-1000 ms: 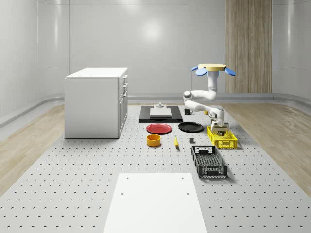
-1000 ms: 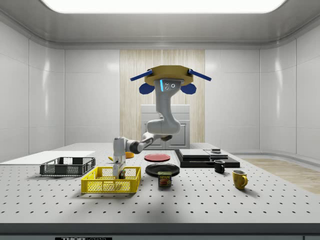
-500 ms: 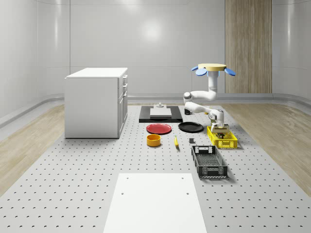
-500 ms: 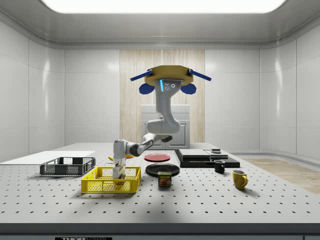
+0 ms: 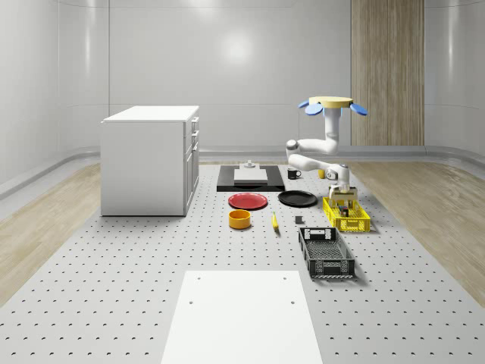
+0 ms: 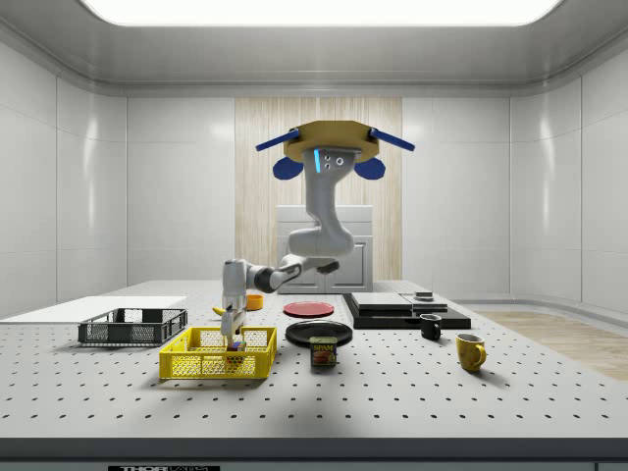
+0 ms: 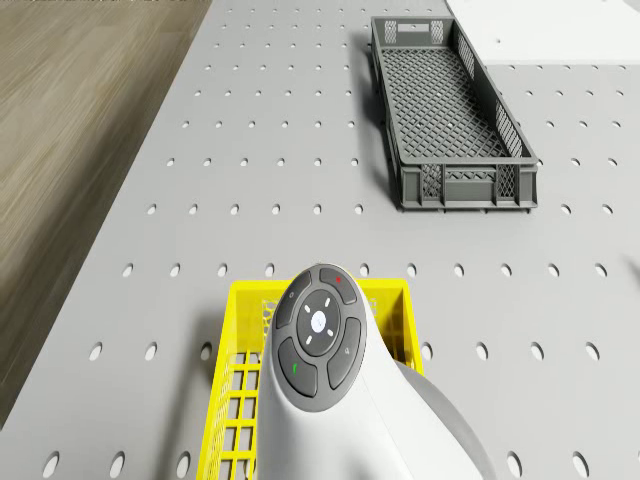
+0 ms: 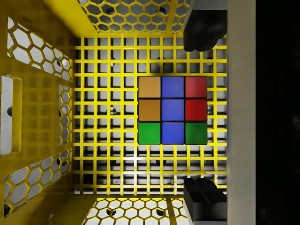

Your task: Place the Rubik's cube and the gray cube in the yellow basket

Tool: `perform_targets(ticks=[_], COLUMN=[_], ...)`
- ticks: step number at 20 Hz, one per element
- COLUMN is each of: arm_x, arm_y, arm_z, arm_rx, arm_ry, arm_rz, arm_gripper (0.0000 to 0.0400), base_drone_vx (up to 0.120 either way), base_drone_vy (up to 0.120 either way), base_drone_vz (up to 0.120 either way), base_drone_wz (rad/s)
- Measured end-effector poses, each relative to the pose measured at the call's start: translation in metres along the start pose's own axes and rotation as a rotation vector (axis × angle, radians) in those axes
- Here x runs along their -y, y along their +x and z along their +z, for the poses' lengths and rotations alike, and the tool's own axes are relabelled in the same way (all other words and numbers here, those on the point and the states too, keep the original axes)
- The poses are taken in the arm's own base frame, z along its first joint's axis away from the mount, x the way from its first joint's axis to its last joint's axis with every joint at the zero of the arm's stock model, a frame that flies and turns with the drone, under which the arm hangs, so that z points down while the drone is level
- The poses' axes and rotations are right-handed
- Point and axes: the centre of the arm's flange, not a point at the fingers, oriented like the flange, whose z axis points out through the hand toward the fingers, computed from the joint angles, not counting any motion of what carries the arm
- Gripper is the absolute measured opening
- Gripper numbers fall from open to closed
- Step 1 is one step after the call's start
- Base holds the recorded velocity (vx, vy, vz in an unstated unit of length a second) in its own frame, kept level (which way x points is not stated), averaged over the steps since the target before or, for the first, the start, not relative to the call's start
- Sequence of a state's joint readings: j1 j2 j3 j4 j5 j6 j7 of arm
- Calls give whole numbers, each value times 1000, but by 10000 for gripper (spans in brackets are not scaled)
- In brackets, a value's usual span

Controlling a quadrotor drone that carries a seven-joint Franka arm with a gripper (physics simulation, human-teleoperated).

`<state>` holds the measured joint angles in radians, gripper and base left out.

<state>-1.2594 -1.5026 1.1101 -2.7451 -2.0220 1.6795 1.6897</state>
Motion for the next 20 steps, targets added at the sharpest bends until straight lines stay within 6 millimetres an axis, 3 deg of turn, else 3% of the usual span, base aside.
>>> perform_targets(ticks=[8,20], arm_x=[0,0], arm_y=[0,0], arm_z=[-9,-11], arm_rx=[0,0], arm_ry=[0,0], arm_rz=[0,0], arm_gripper=[400,400], base_drone_vx=[0,0], base_drone_vy=[-15,-120], base_drone_vz=[120,0], base_drone_wz=[0,0])
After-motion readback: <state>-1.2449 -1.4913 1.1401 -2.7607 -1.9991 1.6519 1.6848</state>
